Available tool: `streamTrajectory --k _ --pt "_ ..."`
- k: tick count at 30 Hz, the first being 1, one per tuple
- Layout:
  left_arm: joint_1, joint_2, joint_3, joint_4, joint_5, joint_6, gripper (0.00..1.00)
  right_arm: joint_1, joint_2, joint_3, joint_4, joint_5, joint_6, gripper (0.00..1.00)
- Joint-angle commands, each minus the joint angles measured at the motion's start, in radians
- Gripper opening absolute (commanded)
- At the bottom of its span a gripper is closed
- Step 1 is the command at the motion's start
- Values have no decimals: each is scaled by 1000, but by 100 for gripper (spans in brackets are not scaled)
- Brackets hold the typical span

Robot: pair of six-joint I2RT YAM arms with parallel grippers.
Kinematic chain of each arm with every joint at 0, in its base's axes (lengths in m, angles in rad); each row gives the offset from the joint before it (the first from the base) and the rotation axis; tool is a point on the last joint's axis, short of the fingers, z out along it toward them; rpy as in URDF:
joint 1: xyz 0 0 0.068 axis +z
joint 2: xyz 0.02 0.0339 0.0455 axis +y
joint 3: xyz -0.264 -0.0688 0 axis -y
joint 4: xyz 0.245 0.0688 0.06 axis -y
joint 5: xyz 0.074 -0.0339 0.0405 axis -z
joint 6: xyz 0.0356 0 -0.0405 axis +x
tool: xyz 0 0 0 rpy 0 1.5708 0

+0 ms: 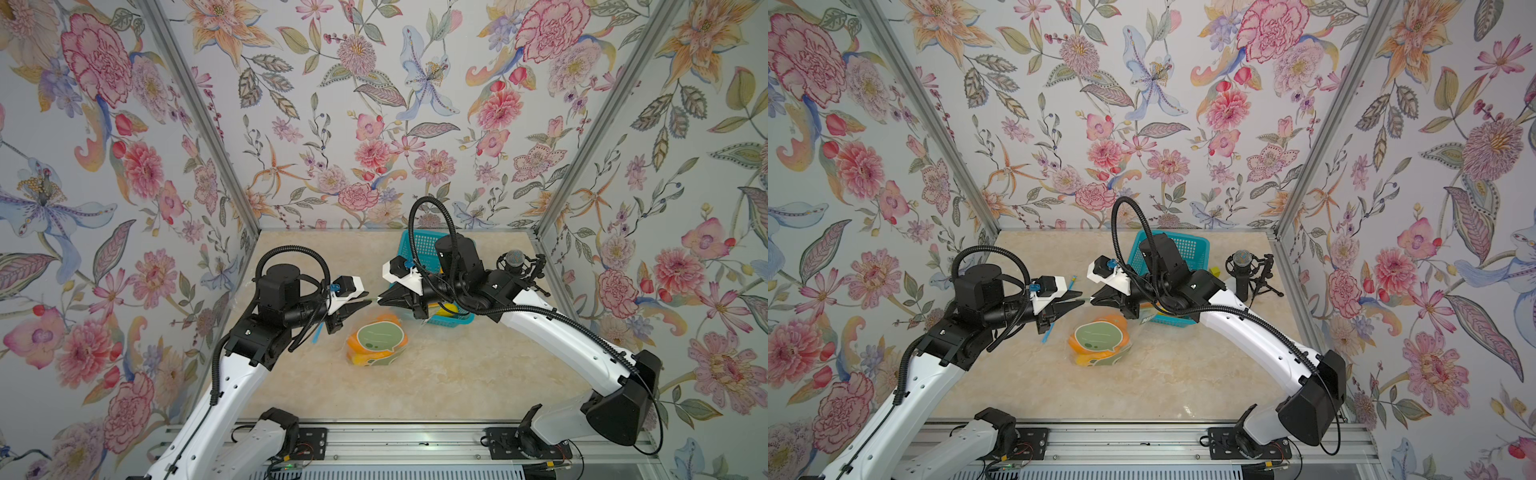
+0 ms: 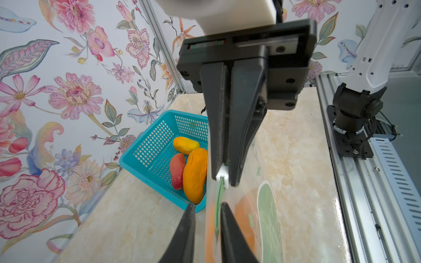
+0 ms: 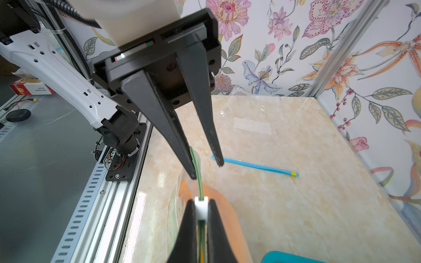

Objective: Place the mango in a zip-top bag and seal the zipper
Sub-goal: Zip the zipper on the zipper food storage bag.

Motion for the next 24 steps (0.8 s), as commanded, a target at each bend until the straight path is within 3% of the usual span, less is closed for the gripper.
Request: streamTrajectory --k 1,3,14,24 --pt "-9 7 35 7 44 3 11 10 -8 32 -1 -6 -32 0" --pt "-9 6 38 -8 46 13 0 12 -8 28 0 6 -35 0" --pt "-9 -69 37 -81 -77 65 0 -1 -20 -6 -22 65 -51 0" --pt "-6 -78 46 -93 -96 80 0 -14 -44 -25 -48 73 -55 2"
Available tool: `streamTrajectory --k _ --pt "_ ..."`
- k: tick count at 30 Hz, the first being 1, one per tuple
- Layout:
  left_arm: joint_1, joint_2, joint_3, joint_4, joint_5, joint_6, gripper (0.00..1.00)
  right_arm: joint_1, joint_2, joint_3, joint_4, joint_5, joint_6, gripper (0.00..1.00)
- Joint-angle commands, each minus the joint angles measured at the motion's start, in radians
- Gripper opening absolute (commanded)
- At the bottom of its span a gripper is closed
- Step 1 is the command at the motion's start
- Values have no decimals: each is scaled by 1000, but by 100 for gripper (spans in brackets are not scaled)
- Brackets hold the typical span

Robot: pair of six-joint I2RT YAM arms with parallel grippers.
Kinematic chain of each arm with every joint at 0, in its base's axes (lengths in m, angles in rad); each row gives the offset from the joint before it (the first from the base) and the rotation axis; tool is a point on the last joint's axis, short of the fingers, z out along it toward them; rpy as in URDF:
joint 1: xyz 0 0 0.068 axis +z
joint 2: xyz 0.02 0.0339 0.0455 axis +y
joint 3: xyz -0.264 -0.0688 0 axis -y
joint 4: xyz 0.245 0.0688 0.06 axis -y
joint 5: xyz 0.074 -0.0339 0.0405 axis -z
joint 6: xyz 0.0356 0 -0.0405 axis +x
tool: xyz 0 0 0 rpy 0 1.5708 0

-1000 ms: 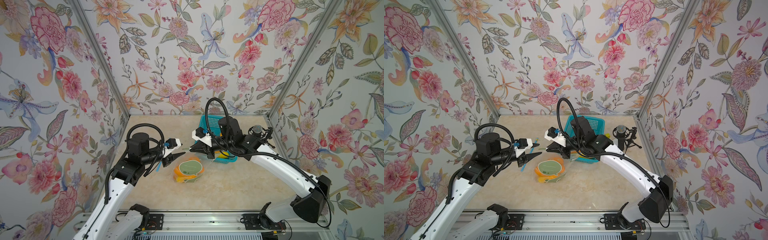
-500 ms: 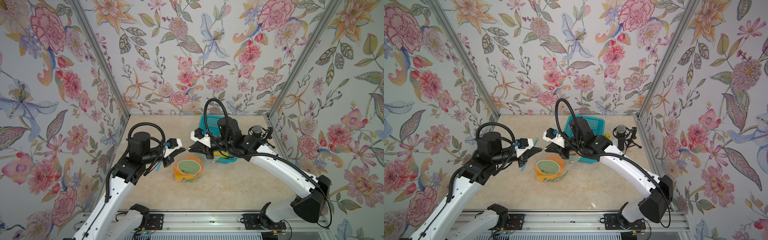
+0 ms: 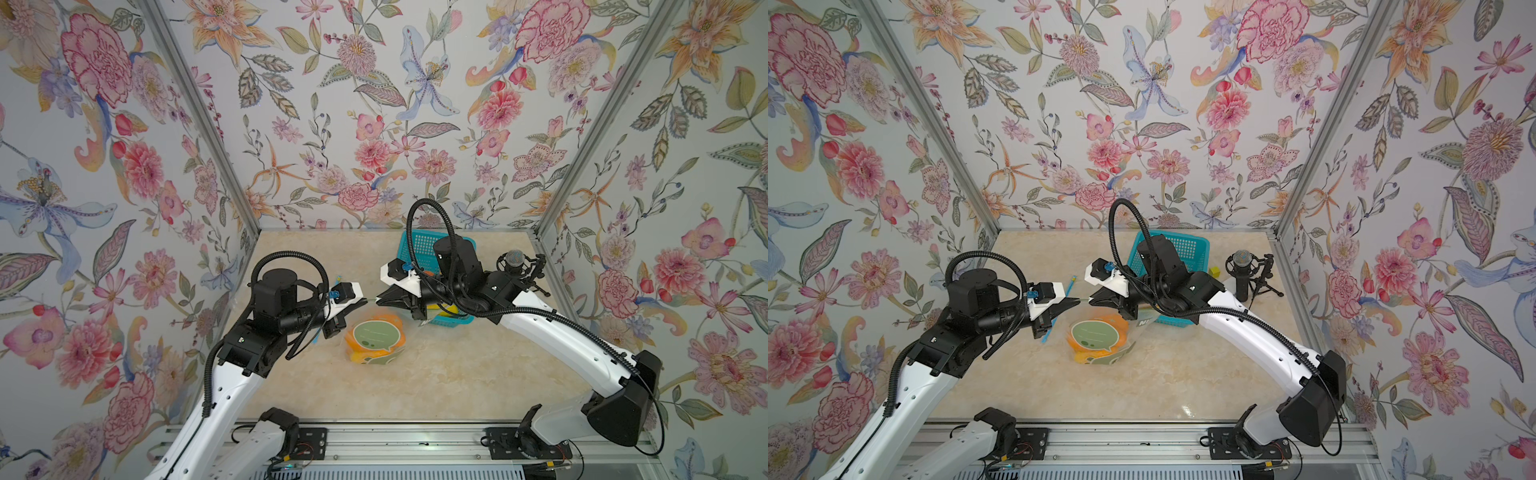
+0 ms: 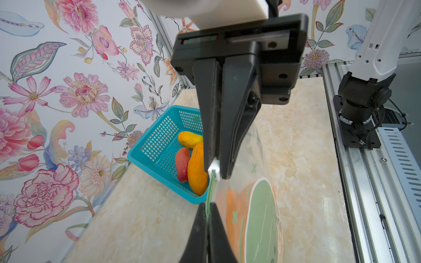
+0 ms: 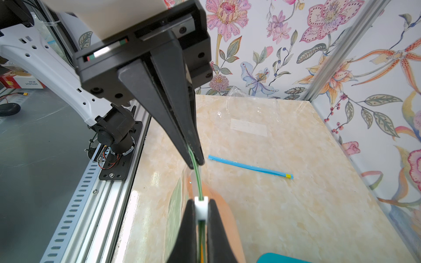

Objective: Place the mango in a zip-top bag and seal the zipper
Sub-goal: Zip the zipper on the zipper food storage bag.

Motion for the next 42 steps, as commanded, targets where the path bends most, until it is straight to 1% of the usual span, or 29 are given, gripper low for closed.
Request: streamTrajectory --k 1,20,29,42 --pt "1 -27 39 -19 -39 28 0 -26 -42 -20 -57 41 -33 2" --pt "27 -83 27 -22 -82 39 0 -43 -71 -36 -96 85 -44 3" --pt "26 -86 19 -15 -90 43 0 -54 -128 -79 -104 112 -37 3" --pt "26 -95 6 -8 -101 43 0 -97 -232 -151 -120 140 -26 4"
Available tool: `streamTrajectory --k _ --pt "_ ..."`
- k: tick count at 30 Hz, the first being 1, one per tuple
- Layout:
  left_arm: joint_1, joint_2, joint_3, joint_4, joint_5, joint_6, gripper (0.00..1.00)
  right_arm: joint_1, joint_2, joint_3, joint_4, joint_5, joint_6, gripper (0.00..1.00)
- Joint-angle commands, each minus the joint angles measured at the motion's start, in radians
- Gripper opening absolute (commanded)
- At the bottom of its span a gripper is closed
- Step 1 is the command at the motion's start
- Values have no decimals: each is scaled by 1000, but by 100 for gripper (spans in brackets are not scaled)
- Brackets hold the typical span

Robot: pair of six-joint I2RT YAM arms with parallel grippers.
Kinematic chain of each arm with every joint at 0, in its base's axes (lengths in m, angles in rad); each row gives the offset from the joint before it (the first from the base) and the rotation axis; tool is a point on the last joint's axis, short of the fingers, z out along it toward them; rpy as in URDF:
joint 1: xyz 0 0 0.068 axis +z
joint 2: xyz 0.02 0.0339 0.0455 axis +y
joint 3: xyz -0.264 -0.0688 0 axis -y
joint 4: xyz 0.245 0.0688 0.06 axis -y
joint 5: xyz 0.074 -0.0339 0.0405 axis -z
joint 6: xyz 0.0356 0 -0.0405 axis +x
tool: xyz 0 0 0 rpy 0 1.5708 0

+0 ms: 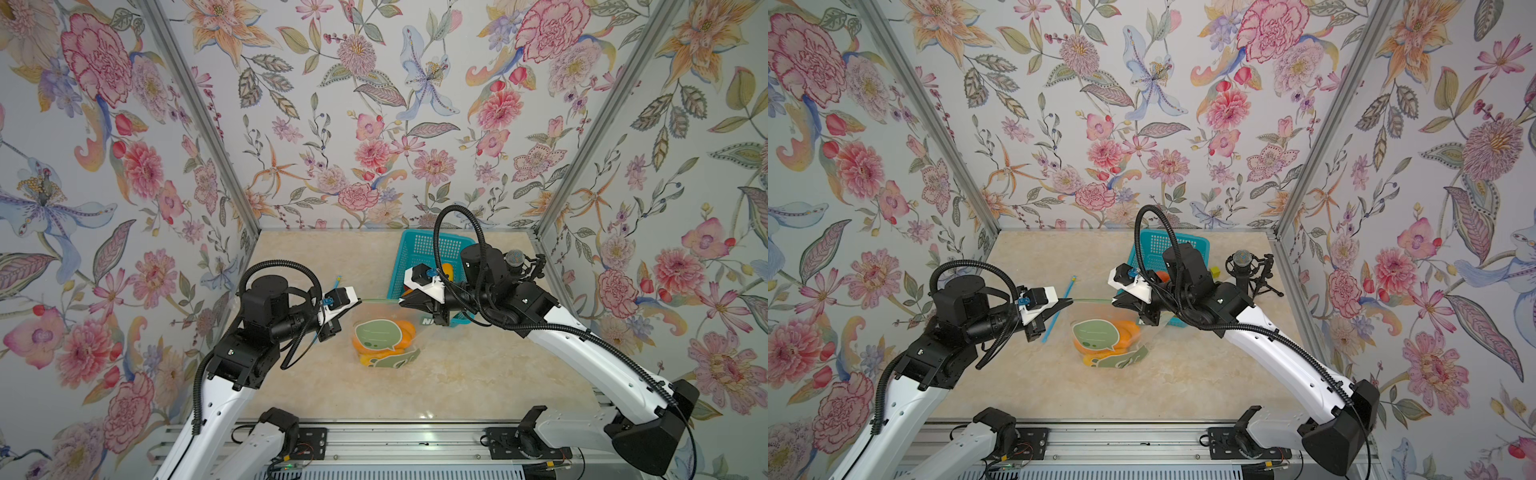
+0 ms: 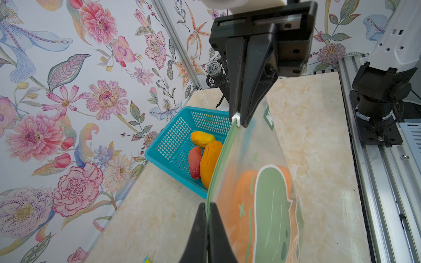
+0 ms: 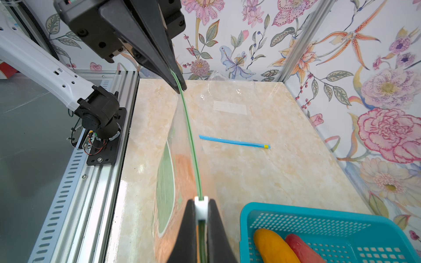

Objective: Place the mango in a zip-top bag and seal the zipper
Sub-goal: Zip the zipper on the zipper food storage bag.

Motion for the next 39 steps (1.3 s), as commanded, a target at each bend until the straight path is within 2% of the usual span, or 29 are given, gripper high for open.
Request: streamTrajectory --k 1,39 --pt "19 -21 5 9 -48 21 0 -37 -52 -22 -62 53 -6 4" --pt "25 -15 -3 16 -87 27 0 -215 -280 -148 -189 83 -35 6"
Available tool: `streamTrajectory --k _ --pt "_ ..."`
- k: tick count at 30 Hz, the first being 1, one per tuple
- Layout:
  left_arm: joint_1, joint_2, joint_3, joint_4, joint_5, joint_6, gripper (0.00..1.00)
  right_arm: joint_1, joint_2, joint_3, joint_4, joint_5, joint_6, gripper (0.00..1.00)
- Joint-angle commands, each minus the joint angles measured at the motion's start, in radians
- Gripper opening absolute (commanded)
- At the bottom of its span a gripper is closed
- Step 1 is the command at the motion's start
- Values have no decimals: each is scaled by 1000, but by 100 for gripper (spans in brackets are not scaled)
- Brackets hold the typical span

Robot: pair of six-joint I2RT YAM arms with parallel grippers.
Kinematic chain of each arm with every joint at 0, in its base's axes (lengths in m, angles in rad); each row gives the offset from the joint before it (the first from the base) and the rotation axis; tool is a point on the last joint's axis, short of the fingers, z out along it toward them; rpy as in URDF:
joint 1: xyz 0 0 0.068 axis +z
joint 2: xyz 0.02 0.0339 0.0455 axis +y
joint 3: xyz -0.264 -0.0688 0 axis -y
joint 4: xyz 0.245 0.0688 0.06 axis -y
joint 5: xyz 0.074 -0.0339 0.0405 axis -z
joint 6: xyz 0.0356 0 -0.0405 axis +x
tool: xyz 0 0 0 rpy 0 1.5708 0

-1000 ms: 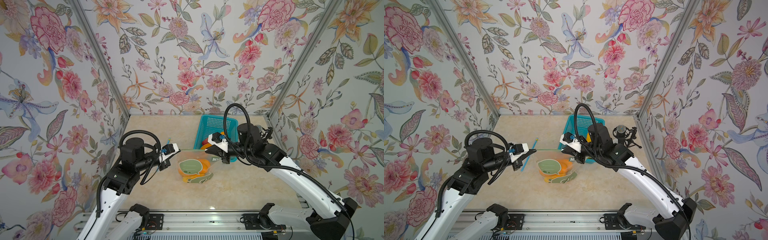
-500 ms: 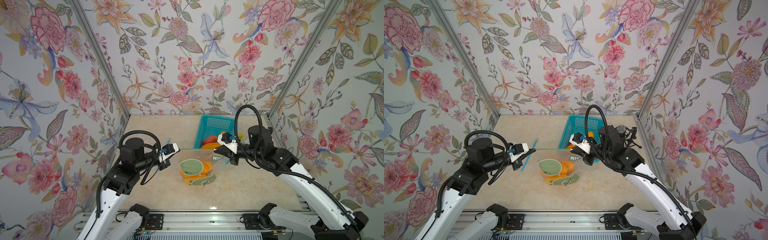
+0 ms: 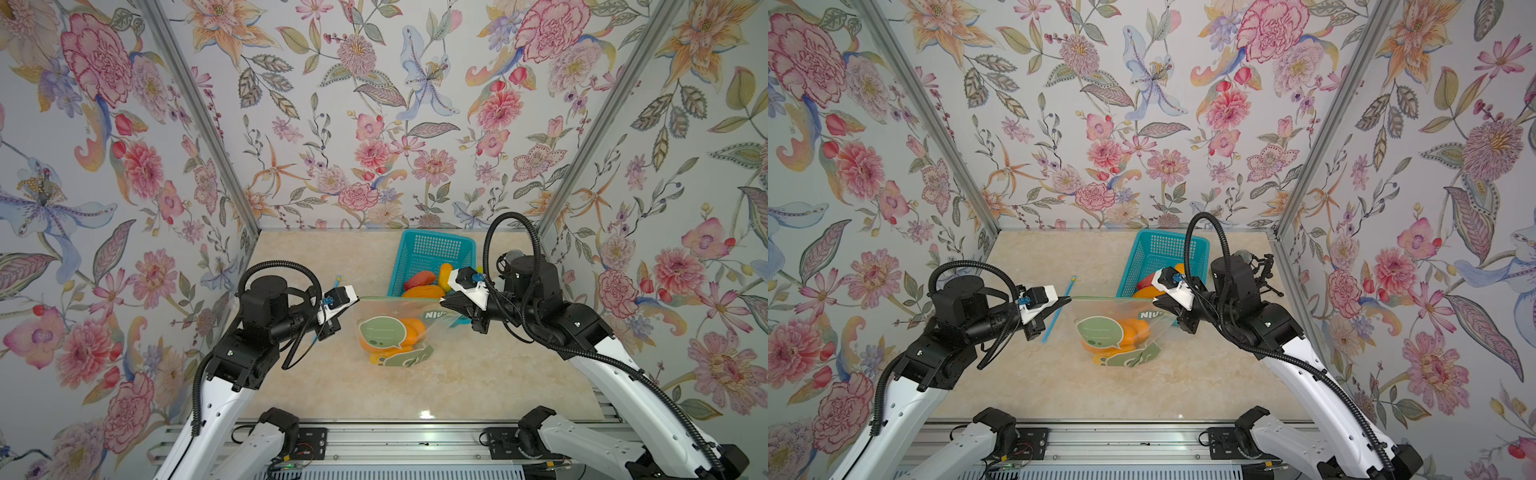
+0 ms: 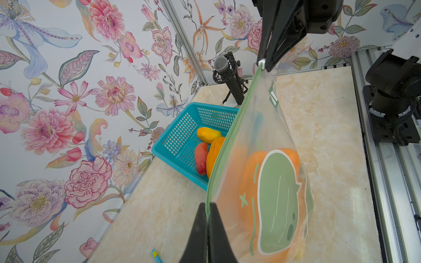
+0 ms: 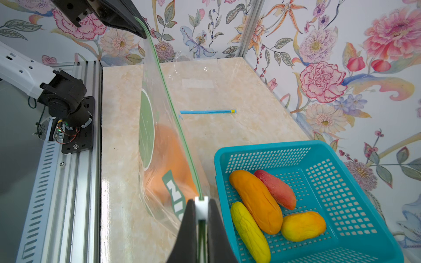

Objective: Place the mango in a zip-top bag and seal the zipper
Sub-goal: Zip the zipper on the zipper food storage bag.

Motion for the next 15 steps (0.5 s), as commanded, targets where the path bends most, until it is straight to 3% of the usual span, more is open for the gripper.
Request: streamTrajectory --k 1,15 --pt "25 -12 -3 16 -45 19 0 -26 -30 -22 -60 40 -26 6" --pt "28 -10 -1 15 -54 23 0 -59 -87 -54 -86 62 -34 9"
